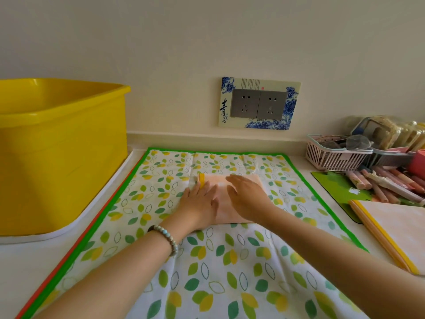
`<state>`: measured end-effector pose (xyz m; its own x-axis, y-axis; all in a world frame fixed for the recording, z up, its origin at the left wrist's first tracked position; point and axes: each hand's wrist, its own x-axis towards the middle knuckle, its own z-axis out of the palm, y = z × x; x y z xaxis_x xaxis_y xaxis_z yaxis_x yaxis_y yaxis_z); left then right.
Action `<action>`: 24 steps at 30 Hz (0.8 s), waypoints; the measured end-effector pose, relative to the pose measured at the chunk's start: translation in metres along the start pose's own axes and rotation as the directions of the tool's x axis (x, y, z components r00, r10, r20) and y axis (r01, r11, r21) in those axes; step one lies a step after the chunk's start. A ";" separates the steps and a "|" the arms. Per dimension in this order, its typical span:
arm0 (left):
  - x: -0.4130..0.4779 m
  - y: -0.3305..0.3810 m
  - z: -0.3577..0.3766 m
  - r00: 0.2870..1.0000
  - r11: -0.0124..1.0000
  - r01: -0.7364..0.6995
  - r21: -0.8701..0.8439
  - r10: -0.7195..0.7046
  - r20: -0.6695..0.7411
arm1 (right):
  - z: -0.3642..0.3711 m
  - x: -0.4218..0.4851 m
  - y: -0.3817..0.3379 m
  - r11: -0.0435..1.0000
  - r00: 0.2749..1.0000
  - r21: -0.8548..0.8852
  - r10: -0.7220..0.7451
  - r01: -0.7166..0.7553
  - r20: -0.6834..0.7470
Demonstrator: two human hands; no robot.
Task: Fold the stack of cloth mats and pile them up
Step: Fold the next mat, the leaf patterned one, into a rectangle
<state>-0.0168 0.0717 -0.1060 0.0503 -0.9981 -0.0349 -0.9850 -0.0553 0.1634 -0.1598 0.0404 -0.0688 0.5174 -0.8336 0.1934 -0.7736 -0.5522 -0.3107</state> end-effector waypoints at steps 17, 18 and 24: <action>0.001 0.002 -0.011 1.000 1.000 0.002 -0.003 -0.002 0.031 | 0.013 0.004 0.069 0.971 0.964 -0.201 0.170 -0.128 0.204; 0.005 0.003 -0.015 1.000 1.000 0.005 0.010 -0.005 0.010 | 0.013 0.004 0.068 0.971 0.965 -0.201 0.168 -0.127 0.202; 0.035 0.001 -0.022 0.998 0.999 -0.023 -0.041 0.021 -0.064 | 0.015 0.003 0.067 0.975 0.969 -0.182 0.165 -0.131 0.186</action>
<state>-0.0120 0.0366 -0.0851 0.0403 -0.9987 0.0318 -0.9784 -0.0329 0.2041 -0.2046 0.0009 -0.1025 0.4414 -0.8965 -0.0372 -0.8884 -0.4308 -0.1590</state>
